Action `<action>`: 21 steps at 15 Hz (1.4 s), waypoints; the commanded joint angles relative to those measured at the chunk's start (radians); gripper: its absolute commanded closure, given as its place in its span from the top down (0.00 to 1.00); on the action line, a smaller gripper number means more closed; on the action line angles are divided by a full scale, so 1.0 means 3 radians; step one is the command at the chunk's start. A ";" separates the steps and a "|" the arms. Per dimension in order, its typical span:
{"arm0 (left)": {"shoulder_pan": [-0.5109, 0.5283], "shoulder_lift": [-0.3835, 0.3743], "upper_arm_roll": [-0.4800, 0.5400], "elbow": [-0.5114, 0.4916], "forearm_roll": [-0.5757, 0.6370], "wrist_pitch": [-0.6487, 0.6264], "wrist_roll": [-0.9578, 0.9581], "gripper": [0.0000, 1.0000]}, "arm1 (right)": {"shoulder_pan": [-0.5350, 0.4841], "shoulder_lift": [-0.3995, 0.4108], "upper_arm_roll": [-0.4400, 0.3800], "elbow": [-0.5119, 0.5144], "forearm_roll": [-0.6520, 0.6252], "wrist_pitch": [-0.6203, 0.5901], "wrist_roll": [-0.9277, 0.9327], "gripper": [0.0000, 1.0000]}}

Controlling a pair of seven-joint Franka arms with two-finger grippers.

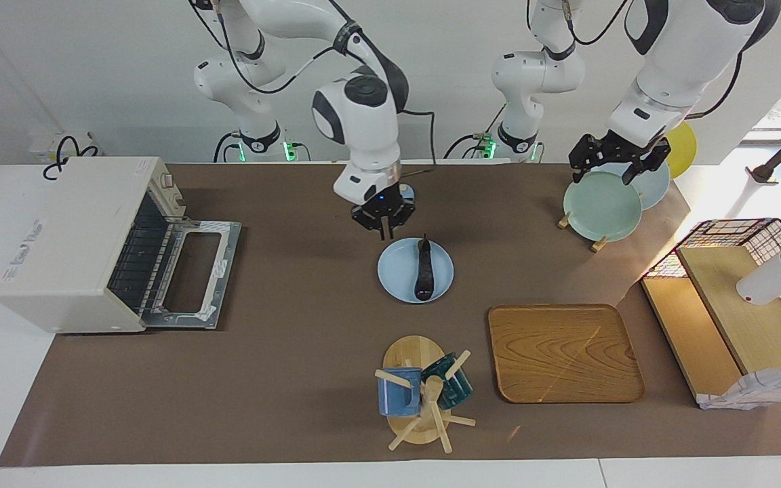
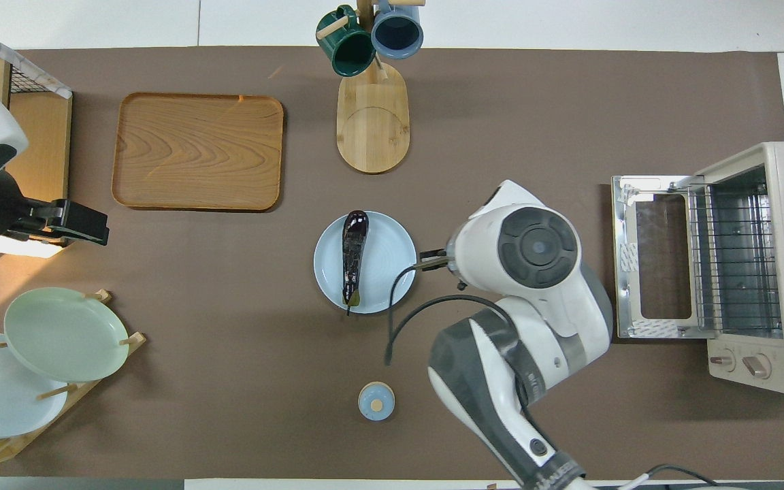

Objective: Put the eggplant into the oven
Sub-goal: 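Reach the right gripper to the plate and grasp the eggplant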

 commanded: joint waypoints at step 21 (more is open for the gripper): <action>0.0047 0.0024 0.0048 0.0059 -0.0017 -0.0033 0.0064 1.00 | 0.0484 0.0868 -0.0018 0.0067 -0.0416 0.1032 0.0640 0.23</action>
